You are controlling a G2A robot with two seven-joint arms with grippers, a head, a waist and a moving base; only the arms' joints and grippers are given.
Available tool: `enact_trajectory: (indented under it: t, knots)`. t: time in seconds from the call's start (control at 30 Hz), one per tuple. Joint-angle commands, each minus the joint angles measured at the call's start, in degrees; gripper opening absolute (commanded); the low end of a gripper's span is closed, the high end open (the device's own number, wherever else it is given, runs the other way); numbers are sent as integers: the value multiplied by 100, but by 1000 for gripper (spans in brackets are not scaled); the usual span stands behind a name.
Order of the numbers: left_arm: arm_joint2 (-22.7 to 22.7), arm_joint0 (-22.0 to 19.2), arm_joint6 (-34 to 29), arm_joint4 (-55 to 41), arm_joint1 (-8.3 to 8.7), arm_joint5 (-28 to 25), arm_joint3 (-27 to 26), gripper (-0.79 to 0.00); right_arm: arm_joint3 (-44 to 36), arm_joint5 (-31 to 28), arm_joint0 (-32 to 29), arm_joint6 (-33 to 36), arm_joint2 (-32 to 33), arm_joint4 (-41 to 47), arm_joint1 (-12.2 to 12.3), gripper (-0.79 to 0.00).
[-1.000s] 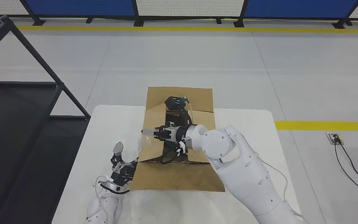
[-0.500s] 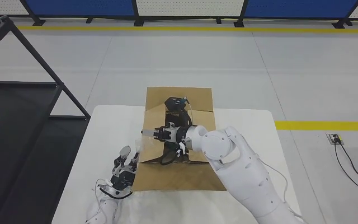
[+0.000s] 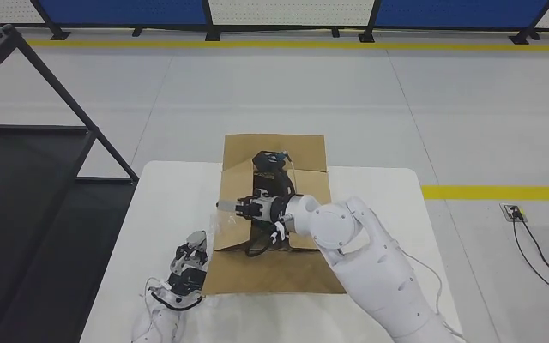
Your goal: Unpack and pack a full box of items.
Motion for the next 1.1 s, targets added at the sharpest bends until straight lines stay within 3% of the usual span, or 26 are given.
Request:
enact_trajectory:
  t: [0.0,0.5,0.53,0.6,0.87,0.97,1.07]
  knots:
    - [-24,33,30,-226,-14,17,-82,-785,-14,6,-10,12,-2,-7,2,0]
    - [-266,327,152,-889,-26,236,-714,-785,225,214,101,141,13,139,-15,0]
    - [-298,353,166,-947,-25,243,-771,-785,271,234,117,153,16,168,-18,-31]
    - [-372,411,194,-1051,-20,272,-897,-785,370,240,162,185,25,239,-26,-388]
    - [-628,576,196,-1232,9,286,-1234,-785,849,238,391,208,19,444,-66,-616]
    - [-689,620,203,-1315,11,285,-1328,-785,983,200,451,155,35,536,-81,-785]
    - [-768,669,219,-1400,14,305,-1435,-785,1077,161,501,145,33,580,-90,-785]
